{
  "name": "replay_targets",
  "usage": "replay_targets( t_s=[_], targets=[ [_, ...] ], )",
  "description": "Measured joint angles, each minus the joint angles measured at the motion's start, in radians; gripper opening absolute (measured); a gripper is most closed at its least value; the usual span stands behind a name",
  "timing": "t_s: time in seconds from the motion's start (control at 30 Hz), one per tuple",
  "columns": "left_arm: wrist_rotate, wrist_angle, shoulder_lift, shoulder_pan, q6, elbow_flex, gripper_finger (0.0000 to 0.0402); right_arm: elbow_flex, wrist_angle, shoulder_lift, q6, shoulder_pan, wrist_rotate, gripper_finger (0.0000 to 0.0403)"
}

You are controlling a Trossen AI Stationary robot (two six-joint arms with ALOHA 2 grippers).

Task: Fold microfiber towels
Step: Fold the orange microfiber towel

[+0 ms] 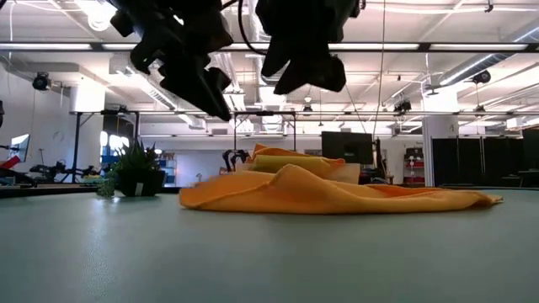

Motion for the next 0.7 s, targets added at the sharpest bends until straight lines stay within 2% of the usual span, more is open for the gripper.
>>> replay_targets(
  t_s=[0.17,0.27,0.43,0.7],
  targets=[
    [0.0,0.024,0.0,-0.003,0.002,-0.001,0.0148,0.002,-0.019,-0.002,-0.011,0.008,-0.001,0.0143],
    [0.001,-0.027,0.0,-0.01,0.009,-0.009,0.0148,0.01,-0.051,-0.02,-0.03,0.01,0.002,0.0138],
    [0.007,-0.088,0.0,-0.052,0.13,-0.056,0.0148,0.013,-0.068,-0.056,-0.057,0.01,0.002,0.0132],
    [0.005,0.043,0.015,-0.084,0.234,-0.159,0.0148,0.011,-0.084,-0.059,-0.095,0.01,0.002,0.0136]
  ],
)
